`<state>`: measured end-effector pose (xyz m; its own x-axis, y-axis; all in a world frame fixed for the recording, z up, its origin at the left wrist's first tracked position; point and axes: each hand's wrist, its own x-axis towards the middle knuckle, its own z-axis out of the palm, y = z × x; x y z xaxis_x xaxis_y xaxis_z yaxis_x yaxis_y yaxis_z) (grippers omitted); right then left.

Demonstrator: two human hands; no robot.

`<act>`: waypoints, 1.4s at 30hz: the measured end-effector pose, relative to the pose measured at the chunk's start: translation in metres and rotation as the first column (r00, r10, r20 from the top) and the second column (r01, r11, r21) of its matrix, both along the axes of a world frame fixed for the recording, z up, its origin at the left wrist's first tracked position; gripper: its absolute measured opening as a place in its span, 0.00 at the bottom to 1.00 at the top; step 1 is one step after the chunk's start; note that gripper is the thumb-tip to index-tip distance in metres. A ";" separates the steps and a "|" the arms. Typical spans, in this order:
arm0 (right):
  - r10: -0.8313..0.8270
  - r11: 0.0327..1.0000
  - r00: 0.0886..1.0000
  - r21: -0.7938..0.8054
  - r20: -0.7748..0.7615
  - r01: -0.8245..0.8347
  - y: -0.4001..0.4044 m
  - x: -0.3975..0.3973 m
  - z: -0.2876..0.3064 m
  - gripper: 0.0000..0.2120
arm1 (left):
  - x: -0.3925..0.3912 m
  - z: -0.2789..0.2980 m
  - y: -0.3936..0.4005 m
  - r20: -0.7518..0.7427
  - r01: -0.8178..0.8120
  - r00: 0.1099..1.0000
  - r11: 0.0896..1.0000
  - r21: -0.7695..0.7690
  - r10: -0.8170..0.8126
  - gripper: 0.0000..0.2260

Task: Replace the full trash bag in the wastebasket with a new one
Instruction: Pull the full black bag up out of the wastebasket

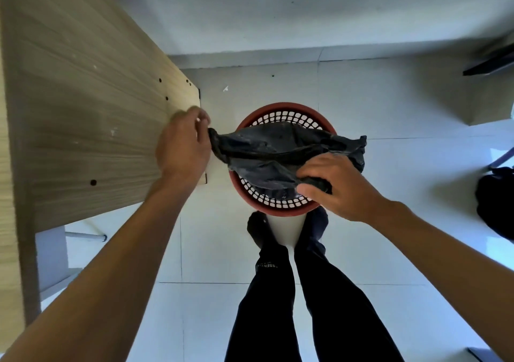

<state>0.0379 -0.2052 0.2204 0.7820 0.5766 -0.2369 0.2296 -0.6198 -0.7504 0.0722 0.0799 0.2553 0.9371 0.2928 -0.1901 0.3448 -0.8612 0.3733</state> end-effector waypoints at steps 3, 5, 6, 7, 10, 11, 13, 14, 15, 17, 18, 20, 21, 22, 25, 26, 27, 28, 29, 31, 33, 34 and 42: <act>-0.278 0.960 0.958 0.011 0.074 0.278 -0.010 -0.002 -0.001 0.17 | 0.024 0.021 -0.012 0.147 0.185 0.974 0.979 -0.082 -0.172 0.06; -0.481 0.865 0.865 -0.087 0.142 0.494 -0.016 -0.004 -0.002 0.15 | 0.035 0.023 -0.032 0.075 0.284 0.958 0.951 -0.122 -0.276 0.10; -0.573 0.793 0.808 -0.160 0.136 0.588 -0.019 -0.004 -0.004 0.16 | 0.039 0.019 -0.044 0.006 0.327 0.944 0.936 -0.130 -0.329 0.15; -0.663 0.712 0.744 -0.234 0.083 0.662 -0.024 -0.003 -0.008 0.20 | 0.042 0.014 -0.057 -0.074 0.378 0.918 0.917 -0.131 -0.389 0.20; -0.876 0.480 0.396 -0.414 -0.276 0.773 -0.036 0.007 -0.019 0.34 | 0.041 -0.014 -0.096 -0.298 0.500 0.784 0.839 -0.215 -0.544 0.34; -0.882 0.417 0.235 -0.441 -0.409 0.795 -0.040 0.011 -0.025 0.37 | 0.041 -0.025 -0.107 -0.350 0.512 0.742 0.820 -0.256 -0.572 0.36; -0.794 0.321 -0.021 -0.449 -0.607 0.834 -0.048 0.015 -0.035 0.38 | 0.038 -0.045 -0.125 -0.394 0.534 0.677 0.784 -0.317 -0.621 0.37; -0.738 0.301 -0.077 -0.428 -0.671 0.852 -0.051 0.017 -0.038 0.34 | 0.036 -0.052 -0.132 -0.407 0.544 0.655 0.771 -0.331 -0.637 0.37; -0.696 0.292 -0.090 -0.396 -0.712 0.871 -0.055 0.017 -0.042 0.28 | 0.036 -0.057 -0.138 -0.430 0.555 0.632 0.763 -0.331 -0.645 0.36; -0.697 0.276 -0.036 -0.314 -0.716 0.908 -0.058 0.016 -0.043 0.15 | 0.036 -0.059 -0.146 -0.499 0.577 0.590 0.764 -0.289 -0.635 0.35; -0.736 0.263 0.007 -0.277 -0.677 0.924 -0.059 0.015 -0.040 0.10 | 0.037 -0.058 -0.148 -0.534 0.587 0.578 0.769 -0.253 -0.617 0.33; -0.847 0.259 0.128 -0.190 -0.516 0.947 -0.064 0.015 -0.032 0.07 | 0.039 -0.053 -0.150 -0.567 0.612 0.579 0.772 -0.174 -0.586 0.26; -0.885 0.271 0.193 -0.131 -0.424 0.954 -0.068 0.015 -0.028 0.10 | 0.041 -0.051 -0.150 -0.562 0.634 0.586 0.763 -0.131 -0.584 0.22; -0.902 0.291 0.248 -0.073 -0.353 0.954 -0.073 0.015 -0.024 0.12 | 0.042 -0.050 -0.149 -0.551 0.655 0.596 0.751 -0.087 -0.584 0.19; -0.905 0.349 0.339 0.005 -0.258 0.937 -0.087 0.010 -0.015 0.15 | 0.046 -0.050 -0.148 -0.516 0.686 0.618 0.728 -0.013 -0.592 0.23; -0.904 0.361 0.352 0.006 -0.242 0.933 -0.088 0.007 -0.014 0.15 | 0.047 -0.051 -0.149 -0.524 0.689 0.612 0.725 -0.015 -0.592 0.26; -0.904 0.367 0.357 0.001 -0.234 0.930 -0.089 0.004 -0.012 0.15 | 0.047 -0.052 -0.151 -0.540 0.693 0.600 0.720 -0.017 -0.590 0.28; -0.902 0.372 0.358 -0.016 -0.240 0.928 -0.087 0.000 -0.011 0.15 | 0.047 -0.053 -0.153 -0.558 0.699 0.588 0.715 -0.013 -0.585 0.27; -0.896 0.385 0.361 -0.051 -0.258 0.921 -0.085 -0.003 -0.010 0.15 | 0.046 -0.054 -0.155 -0.565 0.704 0.586 0.711 -0.001 -0.581 0.23; -0.885 0.413 0.351 -0.167 -0.308 0.895 -0.083 -0.009 -0.013 0.20 | 0.041 -0.056 -0.157 -0.530 0.670 0.630 0.743 0.000 -0.568 0.12; -0.879 0.416 0.313 -0.261 -0.359 0.871 -0.081 -0.013 -0.018 0.23 | 0.036 -0.056 -0.156 -0.419 0.567 0.729 0.821 -0.074 -0.541 0.08; -0.878 0.420 0.308 -0.279 -0.366 0.864 -0.080 -0.014 -0.020 0.21 | 0.034 -0.054 -0.155 -0.349 0.512 0.780 0.850 -0.121 -0.519 0.07; -0.882 0.431 0.429 0.036 -0.193 0.902 -0.067 -0.011 -0.012 0.07 | 0.039 -0.018 -0.141 0.048 0.329 0.943 0.897 -0.295 -0.330 0.03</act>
<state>0.0274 -0.2719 0.2088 0.8435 -0.3966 -0.3624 -0.4987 -0.3271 -0.8027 0.1110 -0.0608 0.2374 0.9695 -0.1022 -0.2228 0.0622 -0.7766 0.6269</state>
